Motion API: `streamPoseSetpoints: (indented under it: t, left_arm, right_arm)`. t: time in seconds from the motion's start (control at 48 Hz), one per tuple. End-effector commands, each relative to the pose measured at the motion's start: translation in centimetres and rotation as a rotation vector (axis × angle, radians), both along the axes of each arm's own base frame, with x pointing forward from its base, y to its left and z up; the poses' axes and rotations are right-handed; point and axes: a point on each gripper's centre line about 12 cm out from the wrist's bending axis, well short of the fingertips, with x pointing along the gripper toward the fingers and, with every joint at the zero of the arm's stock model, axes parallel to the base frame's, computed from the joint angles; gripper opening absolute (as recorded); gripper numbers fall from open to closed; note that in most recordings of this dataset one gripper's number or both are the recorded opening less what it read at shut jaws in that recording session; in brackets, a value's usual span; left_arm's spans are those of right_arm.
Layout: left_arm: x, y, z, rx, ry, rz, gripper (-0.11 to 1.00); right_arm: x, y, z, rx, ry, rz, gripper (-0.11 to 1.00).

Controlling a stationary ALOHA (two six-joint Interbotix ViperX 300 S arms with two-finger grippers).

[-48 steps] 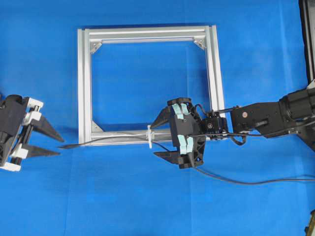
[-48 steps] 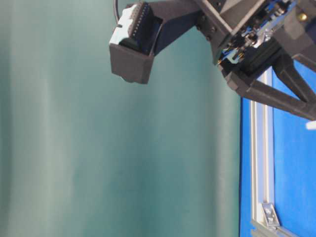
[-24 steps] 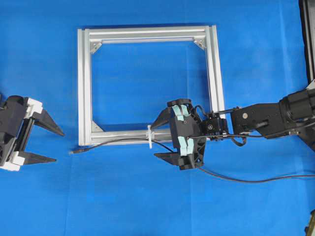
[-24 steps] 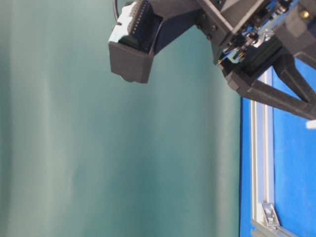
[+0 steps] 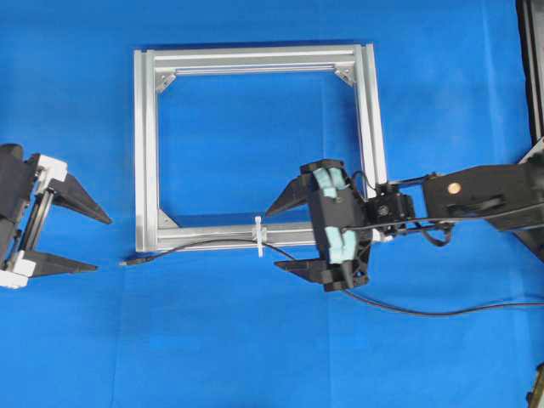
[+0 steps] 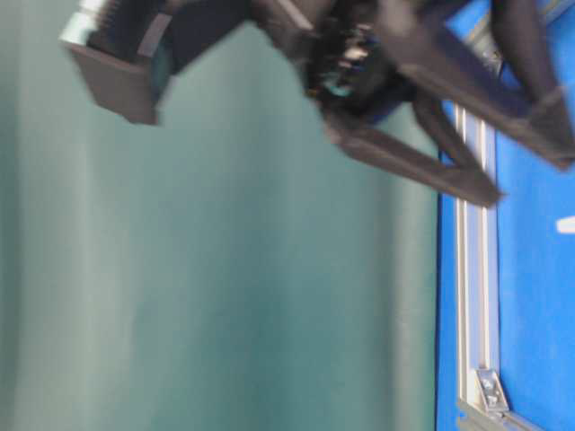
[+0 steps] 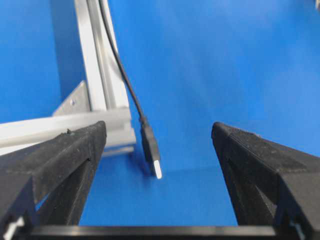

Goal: Insert the wire through the string loop located in the center.

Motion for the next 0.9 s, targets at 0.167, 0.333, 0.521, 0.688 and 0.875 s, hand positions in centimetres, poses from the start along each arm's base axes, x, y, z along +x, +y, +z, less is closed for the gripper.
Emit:
streamPoseSetpoints:
  t: [0.167,0.333,0.521,0.688,0.875]
  left_arm:
    - [-0.6,0.8,2.7,-0.020,-0.060,0.025,0.82]
    - [-1.0,0.8,3.4,-0.029,-0.091,0.024,0.82]
    - [-0.9,0.8,3.1,-0.026,-0.076,0.025,0.82]
    - [-0.8,0.8,2.9,-0.023,-0.064,0.025,0.82]
    - [-0.7,0.8,2.8,-0.022,-0.061,0.025,0.82]
  right_arm:
    - [-0.3,0.0,3.6,0.012,-0.067,0.002,0.90]
    - [-0.3,0.0,3.9,0.013,-0.073,0.002,0.90]
    - [-0.3,0.0,3.9,0.013,-0.074,0.002,0.90]
    - [-0.3,0.0,3.9,0.013,-0.079,0.002,0.90]
    - [-0.3,0.0,3.9,0.013,-0.077,0.002,0.90]
